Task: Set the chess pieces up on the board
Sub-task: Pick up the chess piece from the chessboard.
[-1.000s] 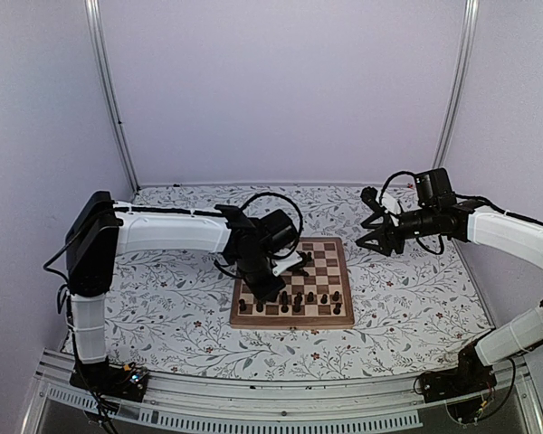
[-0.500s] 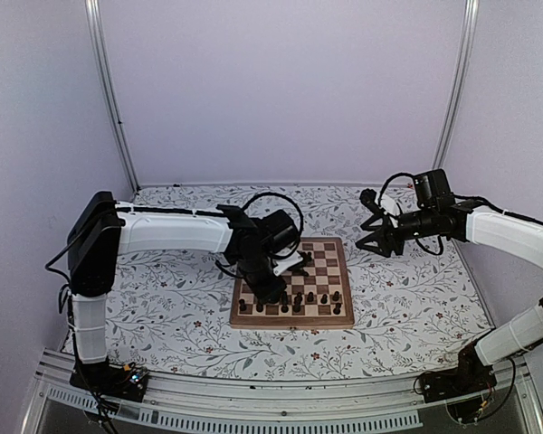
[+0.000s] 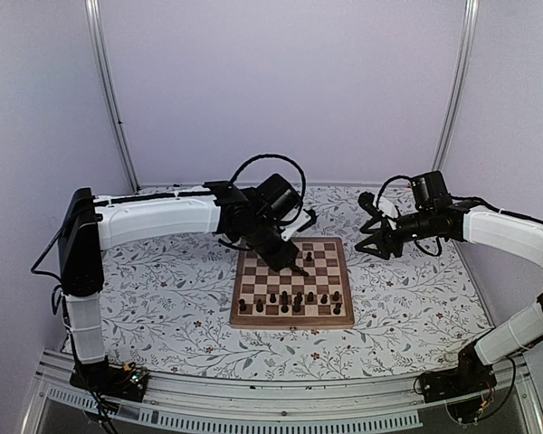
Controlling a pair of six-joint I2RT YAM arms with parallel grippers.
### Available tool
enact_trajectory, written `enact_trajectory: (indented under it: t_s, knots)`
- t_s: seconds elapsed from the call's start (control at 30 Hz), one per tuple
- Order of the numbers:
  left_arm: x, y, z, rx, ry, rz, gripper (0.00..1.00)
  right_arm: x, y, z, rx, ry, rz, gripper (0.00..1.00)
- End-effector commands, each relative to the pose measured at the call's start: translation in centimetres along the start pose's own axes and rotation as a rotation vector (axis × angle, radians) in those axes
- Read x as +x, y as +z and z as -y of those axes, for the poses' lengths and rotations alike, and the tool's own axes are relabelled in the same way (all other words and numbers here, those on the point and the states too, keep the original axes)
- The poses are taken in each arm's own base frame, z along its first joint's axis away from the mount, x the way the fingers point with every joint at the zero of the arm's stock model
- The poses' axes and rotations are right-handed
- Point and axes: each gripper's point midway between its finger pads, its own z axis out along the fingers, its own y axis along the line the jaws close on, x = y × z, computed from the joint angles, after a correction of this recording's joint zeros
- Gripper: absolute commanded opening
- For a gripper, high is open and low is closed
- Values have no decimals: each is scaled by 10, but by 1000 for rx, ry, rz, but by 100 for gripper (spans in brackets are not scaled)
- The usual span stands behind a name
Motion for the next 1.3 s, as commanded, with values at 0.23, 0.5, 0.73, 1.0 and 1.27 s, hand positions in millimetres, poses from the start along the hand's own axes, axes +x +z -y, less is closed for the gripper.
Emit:
enact_trajectory:
  t_s: [0.23, 0.5, 0.73, 1.0, 1.27]
  knots:
    - [-45, 52, -43, -73, -156, 63, 43, 8, 2, 1, 14, -7, -27, 60]
    - [-34, 71, -40, -48, -166, 13, 34, 10, 2, 2, 18, -14, -32, 60]
    - [-29, 77, -42, -59, -167, -3, 24, 12, 4, 3, 15, -9, -41, 60]
    - [-23, 83, -43, -58, -174, -26, 24, 13, 4, 2, 13, -9, -42, 60]
    - [-19, 88, -42, -45, -184, -48, 21, 13, 4, 1, 11, -10, -43, 60]
